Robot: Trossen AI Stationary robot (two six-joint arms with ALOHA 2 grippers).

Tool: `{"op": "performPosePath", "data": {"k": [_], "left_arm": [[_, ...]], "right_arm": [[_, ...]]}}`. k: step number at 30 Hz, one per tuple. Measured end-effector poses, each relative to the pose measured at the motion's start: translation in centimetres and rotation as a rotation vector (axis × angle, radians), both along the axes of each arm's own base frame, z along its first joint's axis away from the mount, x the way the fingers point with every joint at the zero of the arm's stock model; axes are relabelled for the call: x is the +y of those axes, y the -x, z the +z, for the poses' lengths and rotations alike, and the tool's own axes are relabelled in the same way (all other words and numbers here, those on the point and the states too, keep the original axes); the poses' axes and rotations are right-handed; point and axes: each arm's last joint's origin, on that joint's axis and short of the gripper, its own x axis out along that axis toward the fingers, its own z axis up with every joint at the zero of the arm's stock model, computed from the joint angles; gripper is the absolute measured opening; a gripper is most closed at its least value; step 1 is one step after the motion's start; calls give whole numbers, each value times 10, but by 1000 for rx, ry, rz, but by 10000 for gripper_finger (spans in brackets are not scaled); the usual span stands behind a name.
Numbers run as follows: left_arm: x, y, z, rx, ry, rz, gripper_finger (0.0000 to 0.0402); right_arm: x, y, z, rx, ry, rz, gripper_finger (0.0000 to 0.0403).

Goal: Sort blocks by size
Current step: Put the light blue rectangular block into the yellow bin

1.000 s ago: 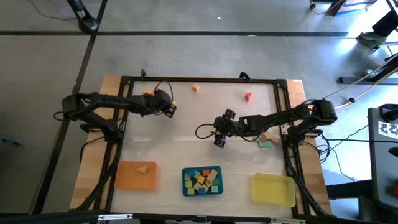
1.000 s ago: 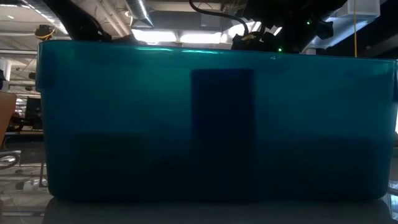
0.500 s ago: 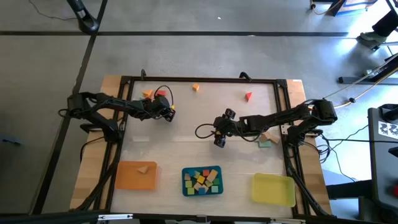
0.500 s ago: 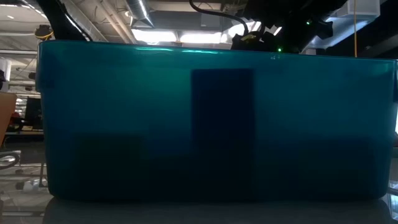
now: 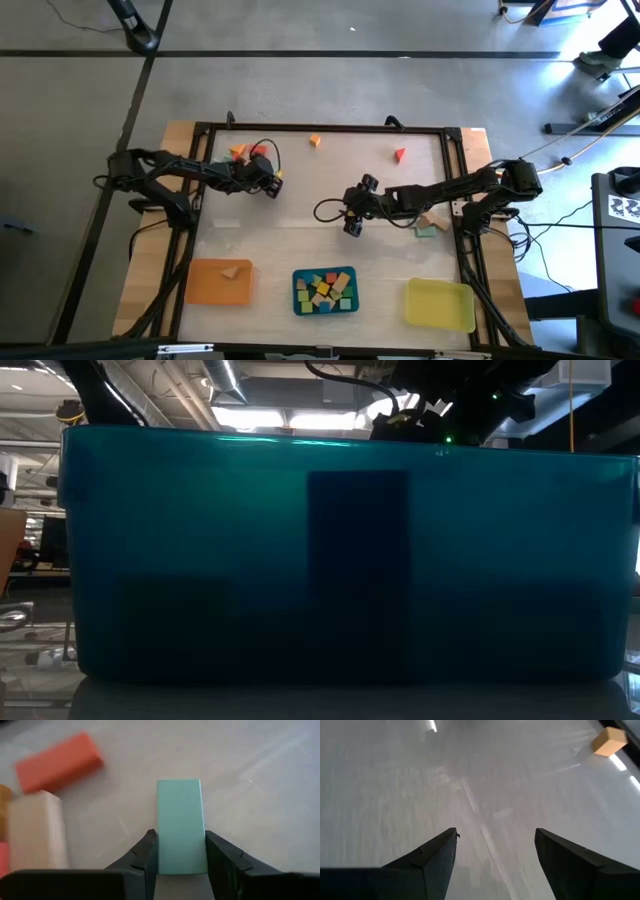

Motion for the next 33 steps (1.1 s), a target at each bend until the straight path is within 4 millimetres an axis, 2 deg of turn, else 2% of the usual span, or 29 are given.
{"op": "performPosePath", "data": {"k": [6,11,15,21,26,29,33], "left_arm": [[-29,-8,36,-187,-19,-135,124],[-62,-9,75,-378,-67,-296,117],[-89,-3,97,-508,-73,-412,122],[-123,0,109,-606,-93,-609,117],[-148,-6,115,-691,-163,-764,122],[-156,-11,116,-735,-186,-795,123],[-162,-18,108,-737,-181,-805,124]], "right_arm": [[1,-1,0,-8,-25,23,266],[2,-7,7,-90,-16,64,266],[5,-17,18,-228,-22,170,266],[11,-32,31,-455,-84,312,266],[20,-48,26,-645,-198,440,266],[31,-56,20,-757,-213,483,266],[41,-60,21,-891,-193,512,266]]}}
